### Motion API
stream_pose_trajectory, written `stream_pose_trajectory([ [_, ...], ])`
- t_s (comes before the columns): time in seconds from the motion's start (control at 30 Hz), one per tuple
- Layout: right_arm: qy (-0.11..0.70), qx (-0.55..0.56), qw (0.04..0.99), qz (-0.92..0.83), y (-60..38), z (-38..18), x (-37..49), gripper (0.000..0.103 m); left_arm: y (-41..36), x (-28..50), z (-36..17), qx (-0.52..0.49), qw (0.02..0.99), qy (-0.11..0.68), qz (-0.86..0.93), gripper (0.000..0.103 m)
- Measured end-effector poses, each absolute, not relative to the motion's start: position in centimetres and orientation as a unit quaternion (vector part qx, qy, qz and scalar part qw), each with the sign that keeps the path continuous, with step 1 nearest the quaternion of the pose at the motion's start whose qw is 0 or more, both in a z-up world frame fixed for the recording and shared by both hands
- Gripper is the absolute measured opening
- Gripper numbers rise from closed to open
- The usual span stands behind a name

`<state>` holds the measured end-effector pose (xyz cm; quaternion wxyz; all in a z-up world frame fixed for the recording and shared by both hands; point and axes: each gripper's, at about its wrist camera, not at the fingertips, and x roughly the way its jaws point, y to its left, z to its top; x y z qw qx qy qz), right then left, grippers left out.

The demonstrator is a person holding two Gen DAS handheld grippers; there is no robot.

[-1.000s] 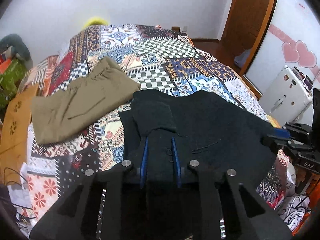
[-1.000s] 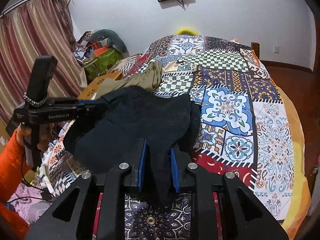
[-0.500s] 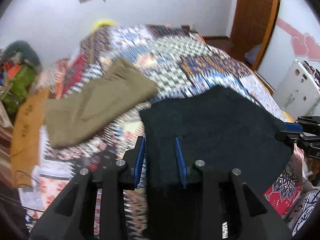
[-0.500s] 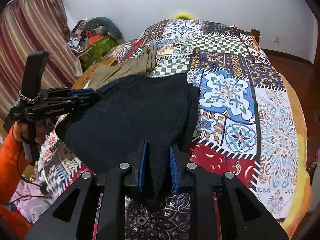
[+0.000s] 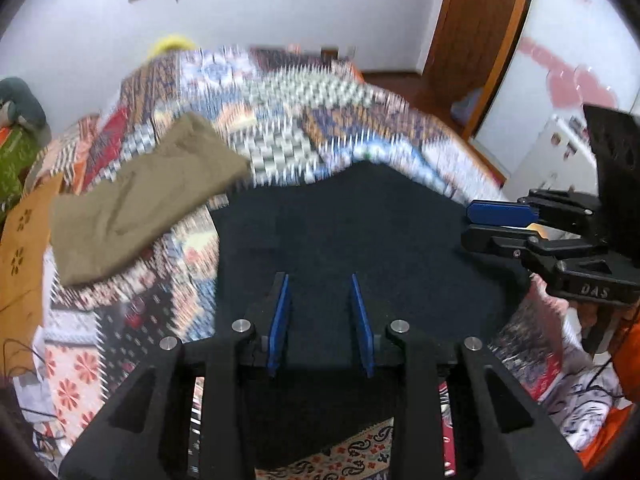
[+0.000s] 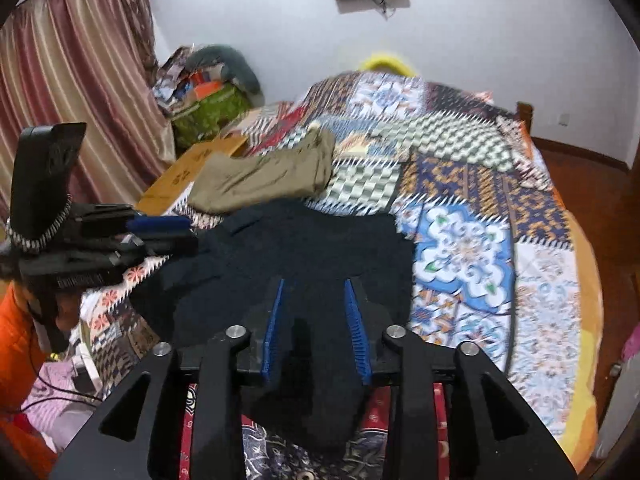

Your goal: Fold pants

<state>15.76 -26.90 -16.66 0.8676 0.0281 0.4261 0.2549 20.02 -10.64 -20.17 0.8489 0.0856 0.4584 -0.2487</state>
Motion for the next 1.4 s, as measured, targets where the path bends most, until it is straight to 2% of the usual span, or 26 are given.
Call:
stream_pose_trajectory([
  [0.17, 0.458, 0.039, 0.850, 0.258, -26.9, -19.3, 15.8, 0.030, -11.2, 19.8, -22.1, 0.089, 0.845, 0.467, -0.245, 0.031],
  [0.37, 0.439, 0.034, 0.862, 0.252, -27.6, -16.7, 15.1, 0.030, -10.2, 20.0, -20.0, 0.061, 0.854, 0.459, -0.239, 0.033],
  [0.4, 0.436, 0.033, 0.864, 0.249, -27.7, -16.4, 15.0, 0.031, -9.8, 20.0, -19.6, 0.054, 0.857, 0.456, -0.236, 0.037],
  [0.53, 0.419, 0.034, 0.877, 0.233, -28.6, -15.1, 14.8, 0.047, -7.8, 19.6, -17.9, 0.034, 0.877, 0.429, -0.213, 0.058],
  [0.67, 0.419, 0.045, 0.882, 0.211, -30.0, -14.9, 14.9, 0.060, -6.3, 19.6, -17.6, 0.021, 0.886, 0.423, -0.190, 0.072],
  [1.0, 0.480, 0.123, 0.846, 0.198, -32.1, -19.1, 15.6, 0.061, -4.8, 20.6, -22.4, -0.035, 0.846, 0.493, -0.198, 0.074],
  [1.07, 0.485, 0.142, 0.840, 0.197, -32.5, -19.7, 16.0, 0.067, -4.8, 21.0, -23.1, -0.046, 0.839, 0.502, -0.205, 0.074],
  [1.23, 0.492, 0.145, 0.833, 0.206, -32.3, -20.4, 16.7, 0.071, -4.7, 22.9, -24.5, -0.068, 0.826, 0.517, -0.212, 0.085],
  [1.4, 0.501, 0.157, 0.821, 0.224, -32.0, -21.1, 17.9, 0.074, -4.2, 24.9, -25.9, -0.113, 0.801, 0.542, -0.228, 0.088],
])
